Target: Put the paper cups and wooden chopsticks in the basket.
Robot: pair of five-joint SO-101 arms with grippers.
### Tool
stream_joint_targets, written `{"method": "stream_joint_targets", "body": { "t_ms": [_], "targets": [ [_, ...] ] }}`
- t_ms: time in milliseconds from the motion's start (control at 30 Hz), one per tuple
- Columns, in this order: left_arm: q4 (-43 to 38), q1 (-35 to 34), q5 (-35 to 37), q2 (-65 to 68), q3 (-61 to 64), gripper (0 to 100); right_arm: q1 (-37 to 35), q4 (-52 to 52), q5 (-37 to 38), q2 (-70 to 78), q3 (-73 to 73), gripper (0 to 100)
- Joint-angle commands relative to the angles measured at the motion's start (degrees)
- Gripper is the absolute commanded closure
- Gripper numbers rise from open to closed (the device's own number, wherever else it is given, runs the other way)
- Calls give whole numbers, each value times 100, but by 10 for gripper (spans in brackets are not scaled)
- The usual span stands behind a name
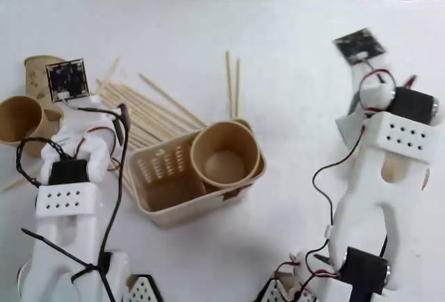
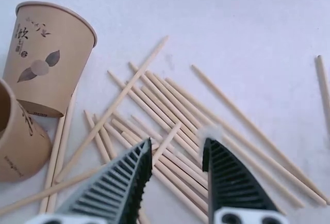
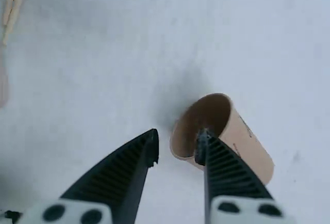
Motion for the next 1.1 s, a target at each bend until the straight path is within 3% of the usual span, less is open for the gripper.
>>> {"method": "stream_joint_targets", "body": {
  "t_ms": [0, 167, 367, 667, 1067],
  "targets": [
    [-114, 57, -53, -4, -44, 824, -242, -22, 343, -180, 255, 851],
    [-105, 48, -53, -4, -44, 824, -303, -611, 888, -180, 1037, 759],
    [-105, 57, -53, -4, -35, 825, -215, -760, 1301, -180, 1081, 759],
    [-105, 66, -53, -4, -35, 825, 664, -1288, 1943, -180, 1169, 758],
    [-105, 66, -53, -4, -35, 826, 1138, -1763, 2092, 804, 1266, 758]
  ]
}}
